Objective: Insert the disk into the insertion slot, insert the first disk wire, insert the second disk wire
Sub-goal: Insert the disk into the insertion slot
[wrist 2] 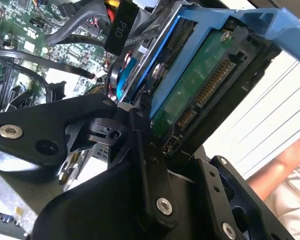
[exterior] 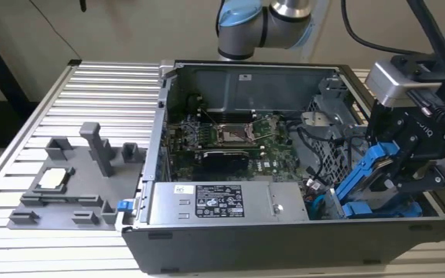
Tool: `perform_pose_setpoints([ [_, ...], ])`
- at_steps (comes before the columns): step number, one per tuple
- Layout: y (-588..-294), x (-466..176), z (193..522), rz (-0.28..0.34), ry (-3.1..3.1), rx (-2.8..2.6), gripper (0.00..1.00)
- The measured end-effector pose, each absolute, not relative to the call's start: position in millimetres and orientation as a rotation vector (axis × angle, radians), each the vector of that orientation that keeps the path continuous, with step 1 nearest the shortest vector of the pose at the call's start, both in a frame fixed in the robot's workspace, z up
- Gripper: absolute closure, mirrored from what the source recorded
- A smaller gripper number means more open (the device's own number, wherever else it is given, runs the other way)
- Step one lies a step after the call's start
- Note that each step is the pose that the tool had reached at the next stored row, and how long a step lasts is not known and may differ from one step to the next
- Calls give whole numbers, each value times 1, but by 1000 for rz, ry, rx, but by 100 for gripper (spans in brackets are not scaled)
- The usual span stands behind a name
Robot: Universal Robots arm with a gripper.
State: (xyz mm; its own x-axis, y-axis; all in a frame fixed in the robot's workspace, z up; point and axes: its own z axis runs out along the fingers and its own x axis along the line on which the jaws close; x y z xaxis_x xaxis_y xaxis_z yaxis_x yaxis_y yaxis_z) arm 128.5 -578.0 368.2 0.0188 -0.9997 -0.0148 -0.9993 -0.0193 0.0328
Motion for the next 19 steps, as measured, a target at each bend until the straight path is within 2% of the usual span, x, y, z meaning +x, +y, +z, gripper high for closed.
perform_pose_setpoints([
  [3, -578, 128, 368, -53, -2191, 2233, 66],
  [4, -578, 128, 368, -53, -2191, 2233, 59],
  [10, -578, 128, 367, -53, -2191, 2233, 59],
  [12, -578, 128, 367, -53, -2191, 2233, 51],
  [13, -578, 128, 367, -53, -2191, 2233, 51],
  [14, -578, 128, 366, -53, -2191, 2233, 45],
  [17, -578, 128, 366, -52, -2191, 2233, 47],
  [18, -578, 128, 366, -53, -2191, 2233, 54],
  [19, -578, 128, 366, -52, -2191, 2233, 54],
])
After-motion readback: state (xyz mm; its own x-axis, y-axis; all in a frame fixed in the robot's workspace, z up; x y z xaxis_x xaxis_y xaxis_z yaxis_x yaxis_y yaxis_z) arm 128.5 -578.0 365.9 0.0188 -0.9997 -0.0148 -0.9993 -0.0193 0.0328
